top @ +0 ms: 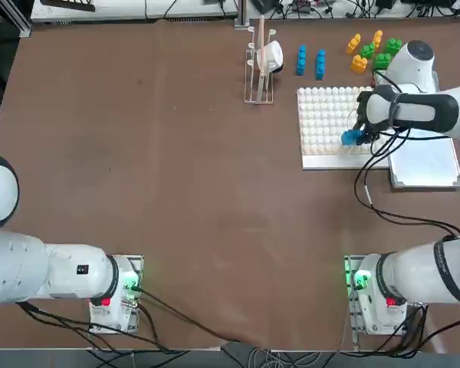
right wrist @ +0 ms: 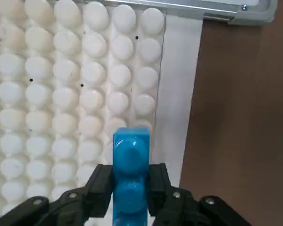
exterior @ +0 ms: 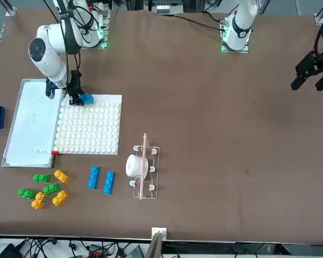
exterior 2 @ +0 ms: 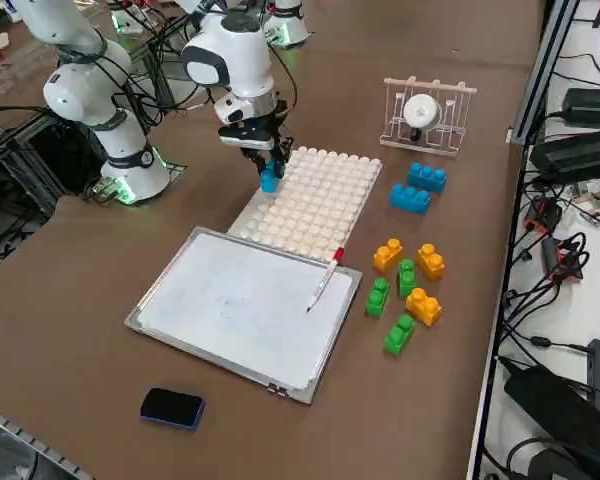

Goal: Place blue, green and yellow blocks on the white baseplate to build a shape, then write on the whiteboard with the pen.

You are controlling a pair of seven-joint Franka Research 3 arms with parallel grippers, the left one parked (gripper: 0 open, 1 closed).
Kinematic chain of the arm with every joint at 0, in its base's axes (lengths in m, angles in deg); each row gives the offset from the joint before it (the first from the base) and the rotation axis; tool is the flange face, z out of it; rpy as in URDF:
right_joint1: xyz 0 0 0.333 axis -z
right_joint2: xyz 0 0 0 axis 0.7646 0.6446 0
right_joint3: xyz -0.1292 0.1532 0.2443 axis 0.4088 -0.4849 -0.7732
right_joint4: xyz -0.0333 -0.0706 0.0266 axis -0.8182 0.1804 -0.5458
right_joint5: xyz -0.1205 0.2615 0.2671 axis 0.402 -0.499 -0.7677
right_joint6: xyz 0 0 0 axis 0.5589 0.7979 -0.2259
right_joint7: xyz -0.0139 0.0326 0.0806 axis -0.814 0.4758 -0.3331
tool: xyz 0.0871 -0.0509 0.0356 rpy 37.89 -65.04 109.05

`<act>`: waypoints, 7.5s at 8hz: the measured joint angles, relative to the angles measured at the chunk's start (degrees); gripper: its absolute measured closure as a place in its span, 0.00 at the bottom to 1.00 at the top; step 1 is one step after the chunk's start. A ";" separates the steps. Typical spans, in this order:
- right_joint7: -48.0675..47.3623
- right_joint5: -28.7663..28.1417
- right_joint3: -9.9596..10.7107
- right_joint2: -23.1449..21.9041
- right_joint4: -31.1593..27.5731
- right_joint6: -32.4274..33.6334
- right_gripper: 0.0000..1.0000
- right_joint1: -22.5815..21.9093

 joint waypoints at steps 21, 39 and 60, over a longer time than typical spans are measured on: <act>-7.11 0.06 -0.04 3.65 -2.22 -7.64 0.59 -0.25; -9.67 0.08 -0.04 3.67 -1.08 -3.53 0.59 -0.22; -10.55 2.28 -0.12 4.65 -0.99 -4.54 0.59 -0.36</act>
